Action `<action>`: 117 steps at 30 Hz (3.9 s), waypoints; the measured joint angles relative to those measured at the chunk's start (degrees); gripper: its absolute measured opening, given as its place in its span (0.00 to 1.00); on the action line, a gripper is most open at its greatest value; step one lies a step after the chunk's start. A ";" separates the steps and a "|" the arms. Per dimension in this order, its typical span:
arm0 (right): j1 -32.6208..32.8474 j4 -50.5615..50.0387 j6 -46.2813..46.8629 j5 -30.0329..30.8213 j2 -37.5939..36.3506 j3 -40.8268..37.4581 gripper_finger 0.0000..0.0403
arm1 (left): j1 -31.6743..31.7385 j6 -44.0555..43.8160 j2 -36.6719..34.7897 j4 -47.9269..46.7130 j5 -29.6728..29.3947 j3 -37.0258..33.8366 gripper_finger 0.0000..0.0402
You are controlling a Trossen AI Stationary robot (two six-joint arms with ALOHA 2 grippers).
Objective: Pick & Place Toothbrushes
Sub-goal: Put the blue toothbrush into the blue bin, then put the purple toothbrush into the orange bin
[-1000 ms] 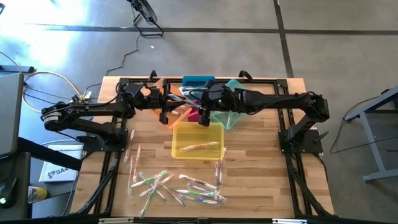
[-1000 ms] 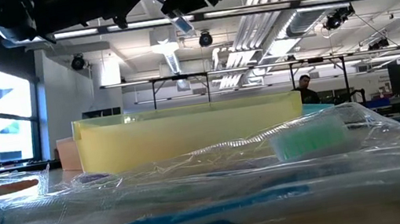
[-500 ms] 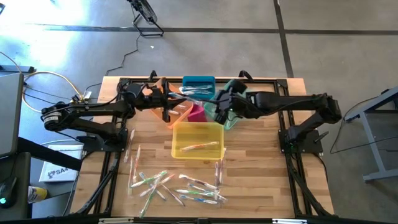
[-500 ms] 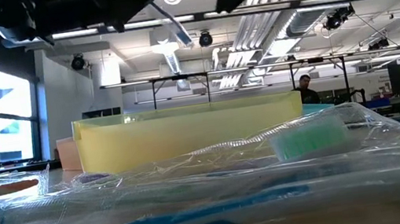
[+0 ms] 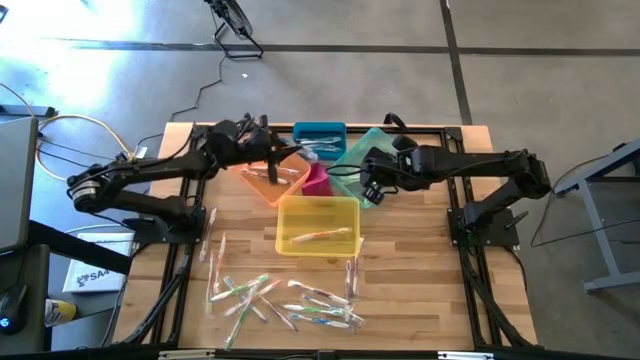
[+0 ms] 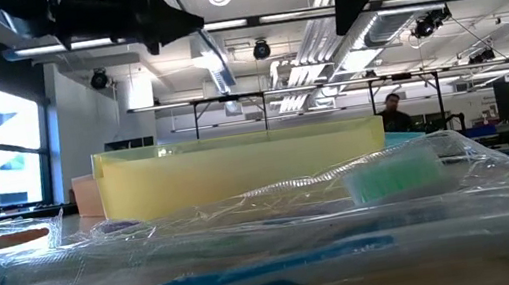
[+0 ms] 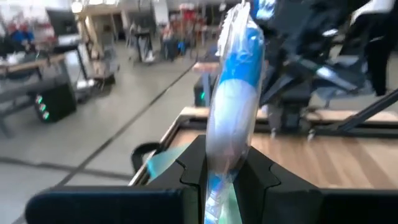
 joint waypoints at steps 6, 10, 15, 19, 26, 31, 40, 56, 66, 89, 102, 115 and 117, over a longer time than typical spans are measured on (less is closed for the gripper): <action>-0.11 3.37 -3.56 -2.77 -0.19 -2.07 0.01 | 1.88 1.50 2.86 -5.77 -0.02 4.74 0.12; -0.78 13.12 -8.06 -8.07 -4.04 -10.15 0.01 | 2.24 1.57 4.72 -6.33 0.13 5.11 0.12; -3.34 29.83 -10.68 -14.38 -13.21 -23.22 0.01 | 3.00 1.46 6.29 -6.58 0.15 5.19 0.12; -5.23 43.96 -13.01 -17.71 -22.04 -33.21 0.00 | 4.20 1.43 6.14 -6.19 -0.04 5.21 0.12; -9.05 72.28 -16.23 -32.16 -32.27 -51.39 0.00 | 7.21 1.18 7.68 -8.99 -0.26 7.80 0.12; -10.91 84.95 -13.06 -36.11 -33.62 -61.05 0.00 | 8.10 1.29 12.92 -9.42 0.60 12.38 0.12; -10.88 93.89 -10.82 -35.81 -33.62 -68.58 0.00 | 10.91 -9.97 25.61 2.31 0.12 17.15 0.12; -10.88 93.96 -11.62 -35.75 -33.62 -68.65 0.00 | 13.36 -20.66 39.75 11.52 -3.76 17.24 0.12; -10.88 93.94 -11.25 -34.29 -33.59 -68.65 0.00 | 13.36 -23.69 41.81 11.96 -8.99 17.26 0.16; -10.88 93.92 -10.96 -34.28 -33.59 -68.65 0.00 | 13.36 -10.25 41.33 12.10 -10.46 17.19 0.58; -10.88 93.92 -8.16 -34.28 -33.59 -68.65 0.00 | 13.02 -16.63 41.33 8.24 -2.74 17.19 0.40; -10.84 93.94 -6.42 -29.80 -33.59 -68.65 0.00 | 11.11 -14.69 35.56 7.75 8.05 15.25 0.01; -10.86 93.92 -5.87 -29.78 -33.58 -68.65 0.00 | 10.99 -14.69 33.34 9.50 9.16 12.79 0.01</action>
